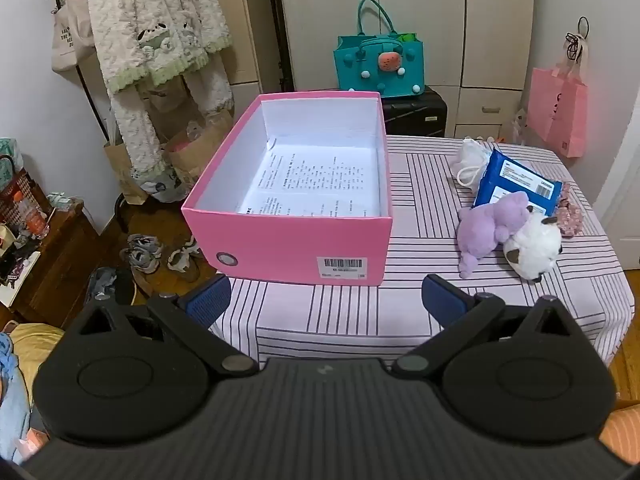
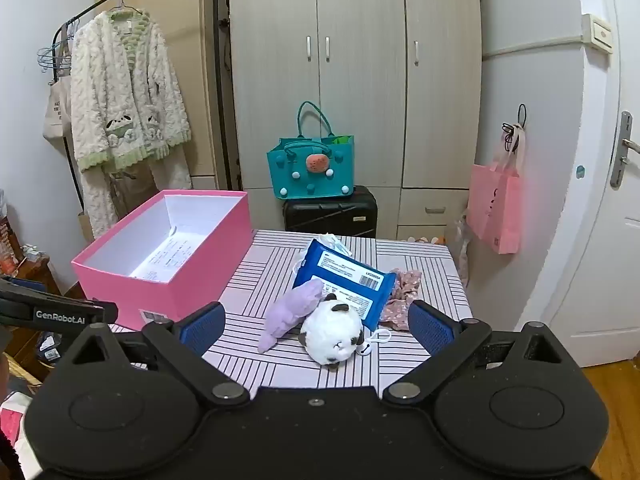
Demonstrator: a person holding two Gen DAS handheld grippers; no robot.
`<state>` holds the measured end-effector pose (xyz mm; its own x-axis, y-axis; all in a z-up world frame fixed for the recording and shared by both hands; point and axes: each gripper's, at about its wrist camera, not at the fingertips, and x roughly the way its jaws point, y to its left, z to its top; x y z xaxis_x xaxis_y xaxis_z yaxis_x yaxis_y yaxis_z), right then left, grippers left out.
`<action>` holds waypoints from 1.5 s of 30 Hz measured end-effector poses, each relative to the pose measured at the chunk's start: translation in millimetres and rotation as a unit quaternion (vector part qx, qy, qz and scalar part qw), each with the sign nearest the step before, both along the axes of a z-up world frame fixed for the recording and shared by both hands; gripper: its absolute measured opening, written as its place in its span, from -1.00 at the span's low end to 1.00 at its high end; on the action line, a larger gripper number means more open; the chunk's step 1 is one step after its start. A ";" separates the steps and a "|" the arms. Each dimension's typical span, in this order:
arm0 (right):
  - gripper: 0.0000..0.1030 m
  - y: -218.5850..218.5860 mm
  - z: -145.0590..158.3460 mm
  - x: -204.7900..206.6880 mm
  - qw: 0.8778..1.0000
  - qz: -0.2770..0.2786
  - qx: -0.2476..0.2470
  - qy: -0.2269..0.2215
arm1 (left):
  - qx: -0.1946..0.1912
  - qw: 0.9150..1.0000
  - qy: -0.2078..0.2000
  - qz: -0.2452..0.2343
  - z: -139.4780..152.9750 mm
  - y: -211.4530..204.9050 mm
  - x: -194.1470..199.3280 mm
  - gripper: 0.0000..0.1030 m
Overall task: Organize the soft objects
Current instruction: 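Move the right tool toward the lavender plush beside the blue packet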
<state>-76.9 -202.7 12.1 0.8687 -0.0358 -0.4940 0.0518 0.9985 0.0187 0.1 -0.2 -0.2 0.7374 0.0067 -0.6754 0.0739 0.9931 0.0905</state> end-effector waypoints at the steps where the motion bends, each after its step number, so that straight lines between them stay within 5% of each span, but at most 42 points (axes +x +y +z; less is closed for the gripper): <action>1: 0.93 1.2 -0.1 -0.3 1.000 0.000 0.000 0.007 | 0.001 1.000 -0.001 0.000 0.0 -0.1 -0.1 1.00; 33: 0.94 -6.6 -9.5 -8.7 1.000 -0.006 0.001 -0.013 | -0.051 0.997 -0.060 -0.020 -6.0 2.5 -8.4 1.00; 45: 0.94 -7.1 -15.7 -9.9 1.000 -0.013 0.001 -0.021 | -0.034 0.996 -0.079 -0.016 -7.4 2.1 -11.8 1.00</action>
